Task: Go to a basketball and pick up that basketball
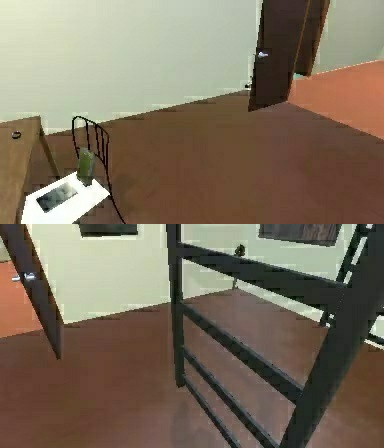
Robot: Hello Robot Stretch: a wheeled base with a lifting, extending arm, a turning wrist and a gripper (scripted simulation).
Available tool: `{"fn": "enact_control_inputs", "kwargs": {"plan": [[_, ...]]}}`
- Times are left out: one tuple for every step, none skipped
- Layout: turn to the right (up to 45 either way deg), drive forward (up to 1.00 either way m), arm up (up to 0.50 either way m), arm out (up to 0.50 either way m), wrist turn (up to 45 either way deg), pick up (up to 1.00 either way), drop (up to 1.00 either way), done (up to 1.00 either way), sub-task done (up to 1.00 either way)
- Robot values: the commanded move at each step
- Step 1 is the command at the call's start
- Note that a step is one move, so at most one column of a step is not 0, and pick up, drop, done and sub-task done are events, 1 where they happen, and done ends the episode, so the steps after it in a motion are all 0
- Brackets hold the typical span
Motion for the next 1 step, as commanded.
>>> {"fn": "enact_control_inputs", "kwargs": {"plan": [[-45.0, 0.00, 0.00, 0.00, 0.0, 0.00, 0.00, 0.00, 0.00]]}}
